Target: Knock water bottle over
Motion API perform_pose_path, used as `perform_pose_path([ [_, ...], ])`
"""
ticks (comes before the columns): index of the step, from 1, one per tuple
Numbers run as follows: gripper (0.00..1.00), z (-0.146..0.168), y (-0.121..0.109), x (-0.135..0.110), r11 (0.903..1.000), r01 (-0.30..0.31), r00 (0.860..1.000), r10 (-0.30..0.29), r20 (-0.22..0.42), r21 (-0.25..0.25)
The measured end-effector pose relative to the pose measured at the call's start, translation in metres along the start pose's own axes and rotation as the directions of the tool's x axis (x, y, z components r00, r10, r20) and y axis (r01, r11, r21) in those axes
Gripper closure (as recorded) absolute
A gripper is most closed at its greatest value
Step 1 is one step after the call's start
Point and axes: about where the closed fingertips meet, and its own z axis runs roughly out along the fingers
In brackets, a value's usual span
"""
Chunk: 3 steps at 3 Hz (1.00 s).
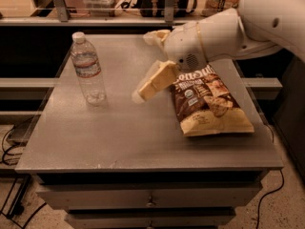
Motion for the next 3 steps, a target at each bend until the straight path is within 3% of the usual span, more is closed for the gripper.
perform_pose_path([
  [2, 0.00, 0.089, -0.011, -0.020, 0.9950, 0.013, 0.994, -0.002, 0.106, -0.099],
  [3, 0.00, 0.127, -0.009, -0.035, 0.9879, 0.030, 0.989, -0.008, 0.146, -0.152],
])
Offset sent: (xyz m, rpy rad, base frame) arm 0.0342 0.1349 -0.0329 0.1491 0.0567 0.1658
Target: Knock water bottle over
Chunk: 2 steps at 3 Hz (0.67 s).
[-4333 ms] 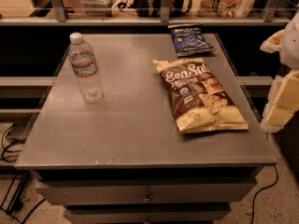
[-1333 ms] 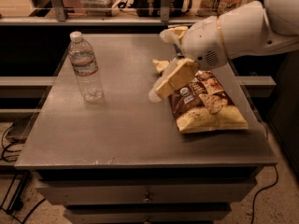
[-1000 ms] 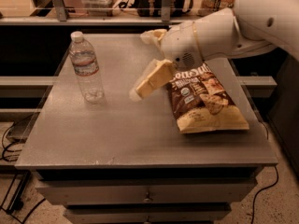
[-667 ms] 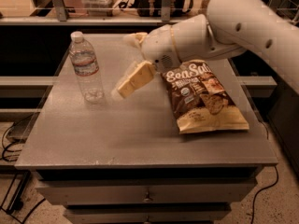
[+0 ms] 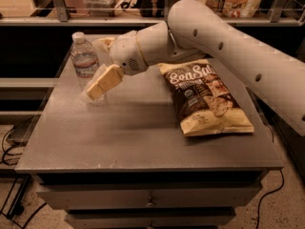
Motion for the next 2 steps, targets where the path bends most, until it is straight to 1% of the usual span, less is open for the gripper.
perform_pose_path([
  [1, 0.00, 0.030, -0.006, -0.007, 0.9995, 0.008, 1.000, -0.008, 0.021, -0.032],
  [2, 0.17, 0.043, -0.015, -0.007, 0.9993, 0.022, 1.000, -0.022, 0.019, -0.030],
])
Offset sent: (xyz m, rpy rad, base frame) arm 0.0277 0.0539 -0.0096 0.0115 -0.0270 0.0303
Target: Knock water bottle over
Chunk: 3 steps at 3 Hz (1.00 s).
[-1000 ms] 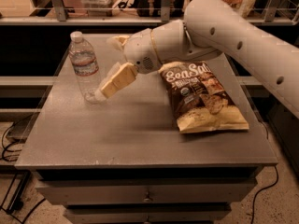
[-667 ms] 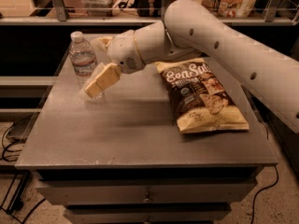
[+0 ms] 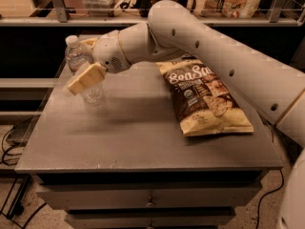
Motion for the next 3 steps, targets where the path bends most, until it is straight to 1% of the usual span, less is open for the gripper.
perform_pose_path([
  [1, 0.40, 0.001, -0.013, 0.003, 0.9997, 0.013, 1.000, -0.012, -0.027, 0.022],
  [2, 0.64, -0.008, -0.024, 0.006, 0.9980, 0.030, 0.997, -0.027, -0.067, 0.055],
  [3, 0.87, -0.028, -0.033, 0.008, 0.9920, 0.057, 0.988, -0.040, -0.148, 0.112],
])
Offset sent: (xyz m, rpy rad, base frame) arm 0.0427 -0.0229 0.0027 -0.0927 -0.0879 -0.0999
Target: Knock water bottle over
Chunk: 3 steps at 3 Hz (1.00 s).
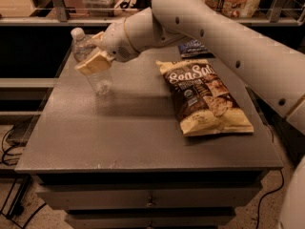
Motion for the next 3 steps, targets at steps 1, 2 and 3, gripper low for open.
perform_pose_path([
  [1, 1.00, -0.018, -0.009, 0.004, 0.9978, 0.050, 0.992, -0.044, -0.121, 0.043],
  [2, 1.00, -0.029, -0.011, 0.012, 0.9899, 0.138, 0.950, -0.123, -0.285, 0.033],
  [3, 1.00, -0.027, -0.003, 0.027, 0.9751, 0.219, 0.880, -0.213, -0.425, -0.036],
])
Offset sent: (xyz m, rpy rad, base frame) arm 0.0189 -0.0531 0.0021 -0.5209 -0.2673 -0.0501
